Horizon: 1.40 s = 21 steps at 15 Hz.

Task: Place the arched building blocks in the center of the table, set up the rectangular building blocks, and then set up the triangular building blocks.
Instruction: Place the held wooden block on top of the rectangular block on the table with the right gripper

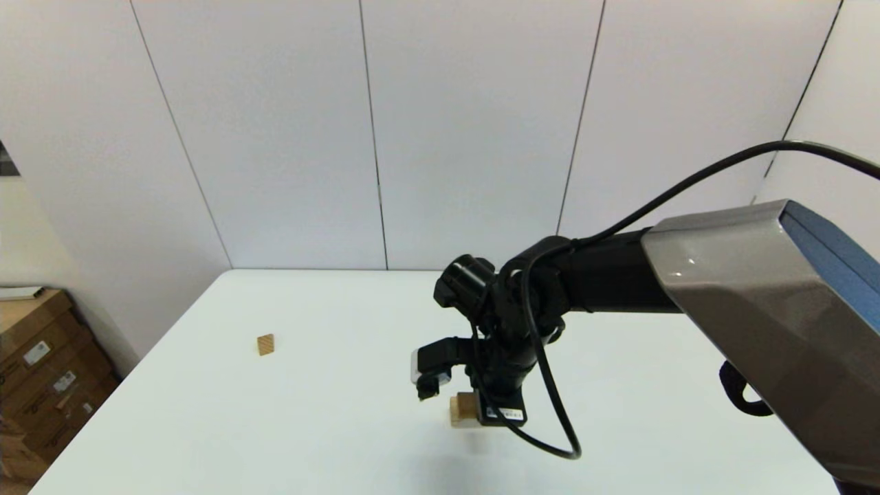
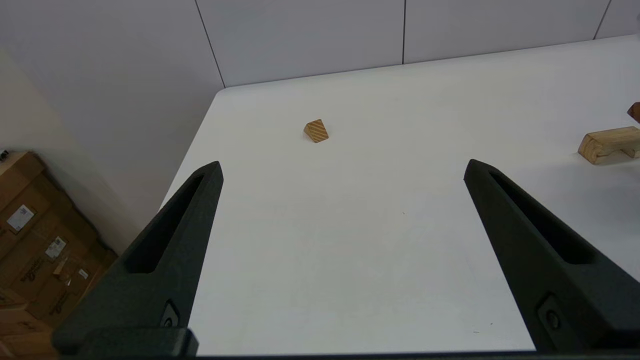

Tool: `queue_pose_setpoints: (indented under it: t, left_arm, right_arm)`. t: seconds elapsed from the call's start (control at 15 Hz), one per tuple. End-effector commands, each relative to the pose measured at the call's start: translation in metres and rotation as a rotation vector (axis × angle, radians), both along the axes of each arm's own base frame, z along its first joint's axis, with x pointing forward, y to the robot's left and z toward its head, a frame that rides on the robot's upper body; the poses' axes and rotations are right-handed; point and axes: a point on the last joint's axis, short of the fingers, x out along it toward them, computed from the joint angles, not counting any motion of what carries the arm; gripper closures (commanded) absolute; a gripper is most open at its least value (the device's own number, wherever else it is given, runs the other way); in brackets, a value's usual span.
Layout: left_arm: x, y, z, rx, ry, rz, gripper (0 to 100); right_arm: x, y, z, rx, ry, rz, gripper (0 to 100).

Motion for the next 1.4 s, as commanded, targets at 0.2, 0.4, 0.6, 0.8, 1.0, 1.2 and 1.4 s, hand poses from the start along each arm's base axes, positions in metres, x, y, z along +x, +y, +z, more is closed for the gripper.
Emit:
queue_pose_setpoints:
  t: [0.2,0.4,0.6,0.8,1.0,1.2,1.4]
  left_arm:
    - [0.000,0.000,0.000,0.000,0.001,0.001,0]
    - [0.000,0.000,0.000,0.000,0.001,0.001,0]
    - [0.000,0.000,0.000,0.000,0.001,0.001,0]
    - [0.000,0.000,0.000,0.000,0.001,0.001,0]
    - [0.000,0.000,0.000,0.000,0.001,0.001,0]
    - [0.000,0.000,0.000,0.000,0.001,0.001,0]
    - [0.000,0.000,0.000,0.000,0.001,0.001,0]
  right_arm:
    - [0.007,0.009,-0.010,-0.003,0.002,0.009,100]
    - [0.015,0.011,-0.012,0.006,-0.011,0.001,100]
    - [0.020,0.009,-0.017,-0.002,-0.008,-0.007,100]
    - [0.021,0.010,-0.023,-0.011,0.000,-0.001,100]
    - [0.024,0.010,-0.025,-0.014,0.003,-0.003,100]
    - [0.025,0.009,-0.025,-0.013,0.001,-0.002,100]
    - [0.026,0.009,-0.023,-0.010,-0.004,-0.003,100]
